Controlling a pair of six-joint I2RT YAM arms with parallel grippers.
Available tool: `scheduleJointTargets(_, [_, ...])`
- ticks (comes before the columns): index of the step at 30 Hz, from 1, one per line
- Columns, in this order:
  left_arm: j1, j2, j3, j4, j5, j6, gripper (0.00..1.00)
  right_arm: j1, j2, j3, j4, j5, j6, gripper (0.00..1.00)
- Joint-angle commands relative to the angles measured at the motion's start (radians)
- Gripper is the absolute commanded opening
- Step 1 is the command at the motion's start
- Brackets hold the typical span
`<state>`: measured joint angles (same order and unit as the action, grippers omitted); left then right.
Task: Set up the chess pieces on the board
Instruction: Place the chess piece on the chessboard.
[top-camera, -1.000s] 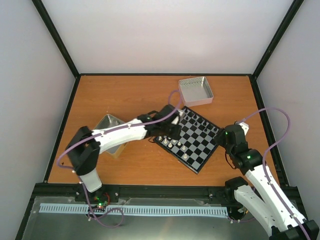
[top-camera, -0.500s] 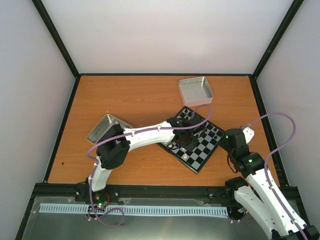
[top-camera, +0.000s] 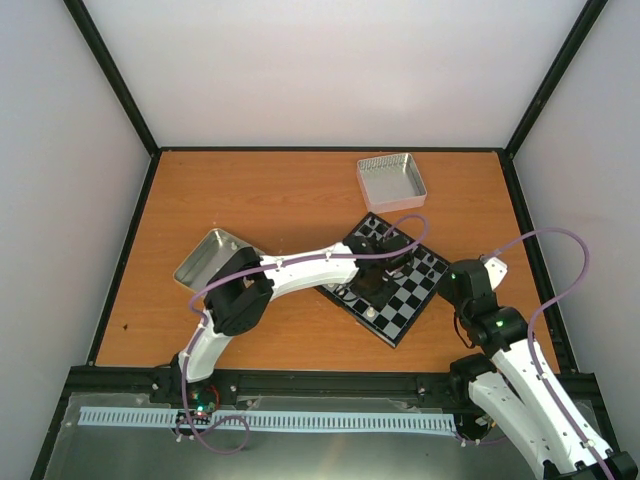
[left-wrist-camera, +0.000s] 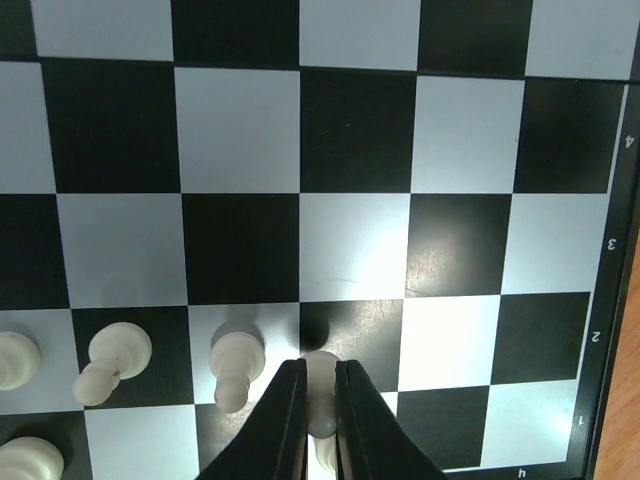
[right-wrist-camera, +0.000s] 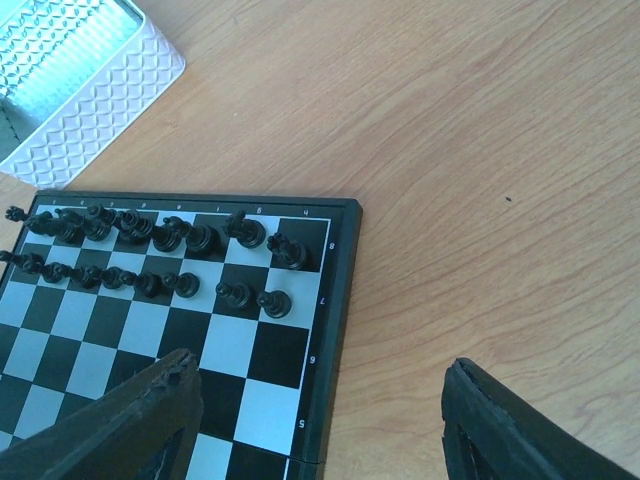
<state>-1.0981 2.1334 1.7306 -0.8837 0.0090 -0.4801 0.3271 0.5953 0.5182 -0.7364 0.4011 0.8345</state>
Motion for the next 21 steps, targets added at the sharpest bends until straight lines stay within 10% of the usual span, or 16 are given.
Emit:
scheduleJointTargets(1, [-0.003, 0.018, 0.056, -0.024, 0.032, 0.007, 0.07, 0.003, -0.007, -0.011, 0.024, 0.008, 0.002, 0.66])
scheduleJointTargets(21, [-0.004, 0.047, 0.039, 0.005, 0.081, 0.024, 0.09, 0.003, -0.001, -0.014, 0.040, 0.001, -0.002, 0.66])
